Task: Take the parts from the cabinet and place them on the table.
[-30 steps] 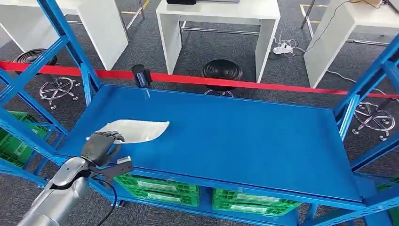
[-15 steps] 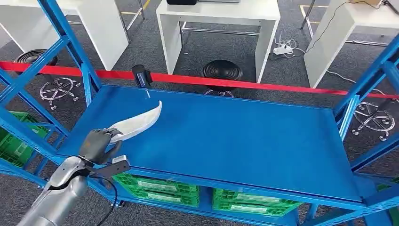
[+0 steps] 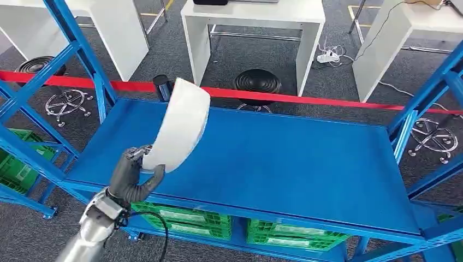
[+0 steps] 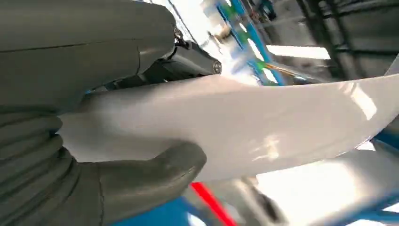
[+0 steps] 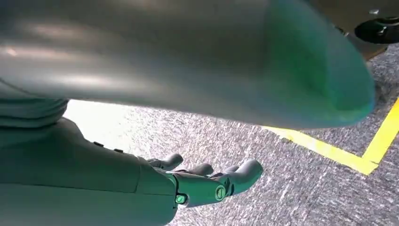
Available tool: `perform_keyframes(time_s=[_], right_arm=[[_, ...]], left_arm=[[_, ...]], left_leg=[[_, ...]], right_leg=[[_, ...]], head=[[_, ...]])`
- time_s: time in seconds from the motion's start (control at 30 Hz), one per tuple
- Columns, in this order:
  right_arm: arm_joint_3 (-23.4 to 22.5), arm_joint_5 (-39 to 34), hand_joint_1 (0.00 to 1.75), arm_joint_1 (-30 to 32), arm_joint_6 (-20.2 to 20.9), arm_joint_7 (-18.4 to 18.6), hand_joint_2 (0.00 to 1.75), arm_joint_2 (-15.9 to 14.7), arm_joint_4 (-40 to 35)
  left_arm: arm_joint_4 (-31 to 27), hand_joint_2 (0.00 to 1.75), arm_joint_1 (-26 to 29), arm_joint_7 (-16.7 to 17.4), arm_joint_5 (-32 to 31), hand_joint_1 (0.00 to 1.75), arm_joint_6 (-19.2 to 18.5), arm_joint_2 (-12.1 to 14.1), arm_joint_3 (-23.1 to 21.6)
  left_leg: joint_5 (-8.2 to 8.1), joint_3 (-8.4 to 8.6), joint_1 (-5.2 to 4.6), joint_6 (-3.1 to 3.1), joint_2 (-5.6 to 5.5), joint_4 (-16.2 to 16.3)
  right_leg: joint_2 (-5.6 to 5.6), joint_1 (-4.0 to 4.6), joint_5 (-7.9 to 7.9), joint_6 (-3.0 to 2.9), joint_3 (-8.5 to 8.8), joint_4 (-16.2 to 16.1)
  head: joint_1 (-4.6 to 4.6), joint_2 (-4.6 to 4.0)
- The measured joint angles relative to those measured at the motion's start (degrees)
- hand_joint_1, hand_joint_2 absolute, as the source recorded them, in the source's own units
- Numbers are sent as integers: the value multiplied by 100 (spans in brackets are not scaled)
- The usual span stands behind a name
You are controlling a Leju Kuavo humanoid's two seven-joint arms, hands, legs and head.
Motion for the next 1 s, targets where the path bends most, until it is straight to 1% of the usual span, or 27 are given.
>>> perform_keyframes(time_s=[0.03, 0.1, 0.17, 0.23, 0.27, 0.33, 0.5, 0.63, 0.7, 0.73, 0.87, 1.0], right_arm=[[0, 33, 0, -1, 0, 13, 0, 0, 0], [0, 81, 0, -2, 0, 33, 0, 0, 0], [0, 114, 0, -19, -2, 39, 0, 0, 0], [0, 151, 0, -39, 0, 50, 0, 0, 0], [0, 164, 0, -47, -2, 57, 0, 0, 0], [2, 175, 0, -68, 0, 79, 0, 0, 0], [0, 181, 0, -83, 37, 138, 0, 0, 0], [0, 181, 0, -92, 83, 236, 0, 13, 0], [2, 177, 0, -94, 96, 258, 0, 26, 0], [0, 170, 0, -94, 96, 258, 0, 39, 0], [2, 164, 0, -90, 96, 258, 0, 74, 0], [0, 155, 0, -89, 94, 217, 0, 81, 0]], left_arm=[[-244, 175, 66, -11, 459, 175, -485, -126, -15], [-537, 175, 191, -15, 925, 175, -1204, -354, -50], [-769, 175, 325, -15, 1236, 175, -1794, -636, -107], [-880, 175, 397, -15, 1518, 175, -2176, -867, -202], [-926, 175, 409, -15, 1616, 175, -2342, -922, -247], [-965, 175, 413, -15, 1793, 175, -2517, -1007, -391], [-952, 175, 371, -15, 2122, 175, -2752, -1044, -713], [-869, 175, 272, -13, 2236, 175, -2818, -1064, -994], [-810, 175, 185, 13, 2323, 175, -2809, -1081, -1123], [-788, 175, 149, 33, 2354, 175, -2783, -1084, -1176], [-722, 175, 114, 79, 2420, 175, -2652, -1081, -1313], [-683, 175, 120, 79, 2444, 175, -2599, -1075, -1340]], left_leg=[[-4, 0, -1, 5, 0, 0], [-5, 2, -1, 8, 0, 0], [-8, 5, -1, 12, 0, 0], [-13, 5, -3, 19, 0, 0], [-15, 5, -3, 21, 0, 0], [-15, 8, -3, 21, 0, 0], [-14, 22, -3, 20, 0, 0], [-14, 24, -3, 20, 0, 0], [-14, 24, -3, 20, -1, 0], [-20, 19, -23, 30, -1, 9], [-31, 20, -38, 48, 1, 11], [-50, 18, -67, 94, 0, 29]], right_leg=[[-1, -2, -1, 1, 1, 0], [-2, -4, -5, 7, 6, 0], [-2, -7, -7, 10, 9, -1], [-2, -11, -8, 12, 12, -2], [-3, -11, -10, 16, 14, -2], [-4, -11, -10, 16, 19, -2], [-4, -10, -10, 16, 24, -2], [-4, -11, -10, 16, 26, -1], [-4, -12, -10, 16, 27, -2], [-5, -21, -5, 25, 30, -8], [-4, -39, -8, 39, 32, -8], [-5, -68, -15, 87, 42, -9]], head=[[0, 0], [0, 0], [0, 0], [0, 0], [0, 0], [0, 0], [0, 0], [0, 0], [0, 0], [0, 0], [0, 0], [0, 0]])
